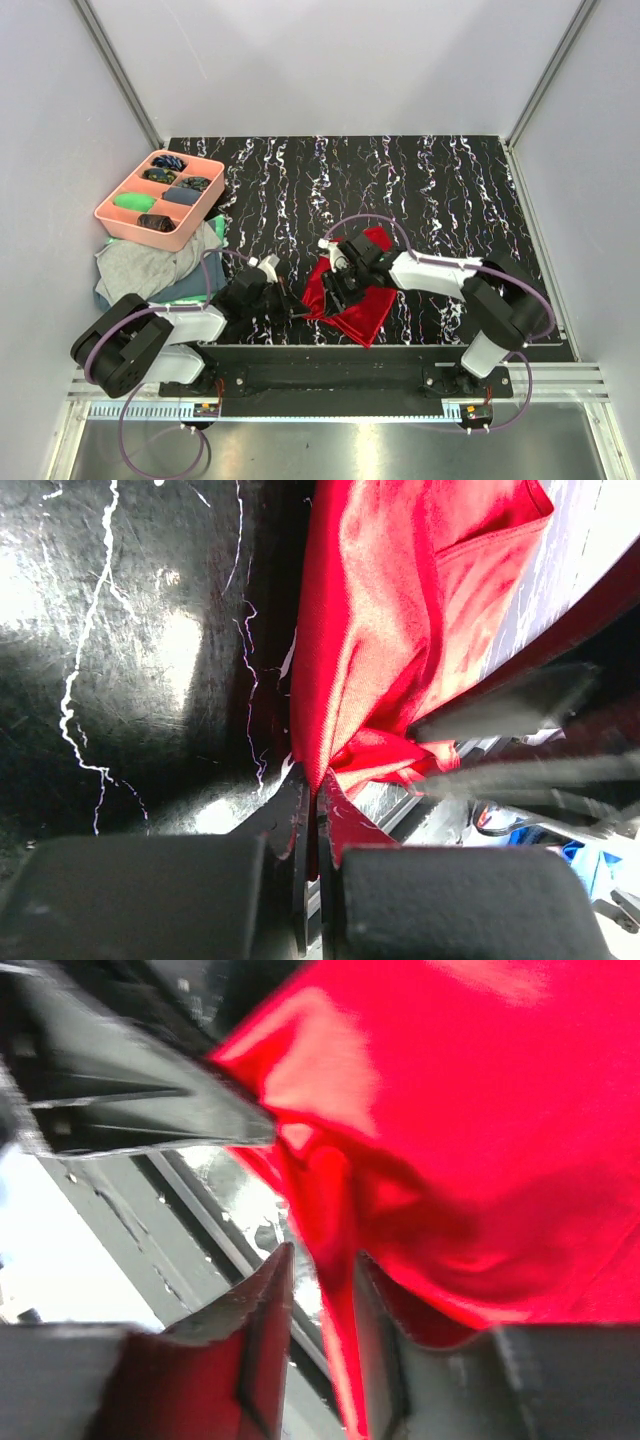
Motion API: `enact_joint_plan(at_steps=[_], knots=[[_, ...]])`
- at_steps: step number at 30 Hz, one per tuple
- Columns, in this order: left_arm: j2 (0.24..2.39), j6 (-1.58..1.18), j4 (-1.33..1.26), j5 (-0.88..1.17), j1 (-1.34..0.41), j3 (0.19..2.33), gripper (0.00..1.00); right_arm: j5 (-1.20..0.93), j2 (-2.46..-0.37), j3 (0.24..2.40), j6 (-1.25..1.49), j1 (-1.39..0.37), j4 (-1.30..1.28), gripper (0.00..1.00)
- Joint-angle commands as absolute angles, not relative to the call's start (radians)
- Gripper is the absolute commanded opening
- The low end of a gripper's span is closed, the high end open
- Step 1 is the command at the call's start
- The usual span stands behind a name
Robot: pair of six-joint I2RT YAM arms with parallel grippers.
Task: Fold the napkin, place the utensils inside, and roll it up
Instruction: Roll the napkin with the utensil
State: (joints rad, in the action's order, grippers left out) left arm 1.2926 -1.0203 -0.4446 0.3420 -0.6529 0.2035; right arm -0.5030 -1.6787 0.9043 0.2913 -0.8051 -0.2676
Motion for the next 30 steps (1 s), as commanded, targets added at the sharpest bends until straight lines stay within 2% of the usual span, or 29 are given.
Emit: enact_joint_plan(at_steps=[1, 4, 5, 8, 17, 24, 27, 30], knots=[[1.301, -1.055, -0.459, 0.364, -0.655, 0.239, 0.00, -0.324, -1.573, 0.930, 0.291, -0.893, -0.279, 0.58], [1.302, -1.066, -0.456, 0.368, -0.653, 0.244, 0.00, -0.160, -1.534, 0.928, 0.285, -0.980, -0.279, 0.69], [1.304, -1.072, -0.457, 0.373, -0.653, 0.244, 0.00, -0.112, -1.526, 0.925, 0.284, -1.030, -0.275, 0.77], [1.296, -1.083, -0.460, 0.377, -0.652, 0.245, 0.00, 0.079, -1.519, 0.913, 0.270, -1.116, -0.259, 0.82], [1.259, -1.071, -0.417, 0.373, -0.641, 0.245, 0.00, 0.523, -1.555, 0.874, 0.229, -1.325, -0.201, 0.83], [1.236, -1.075, -0.420, 0.383, -0.621, 0.229, 0.00, 0.517, -1.598, 0.881, 0.195, -1.359, -0.175, 0.84], [1.229, -1.071, -0.413, 0.383, -0.618, 0.230, 0.00, 0.506, -1.637, 0.884, 0.196, -1.370, -0.167, 0.82], [1.229, -1.068, -0.410, 0.391, -0.612, 0.230, 0.00, 0.520, -1.672, 0.882, 0.215, -1.373, -0.169, 0.75]])
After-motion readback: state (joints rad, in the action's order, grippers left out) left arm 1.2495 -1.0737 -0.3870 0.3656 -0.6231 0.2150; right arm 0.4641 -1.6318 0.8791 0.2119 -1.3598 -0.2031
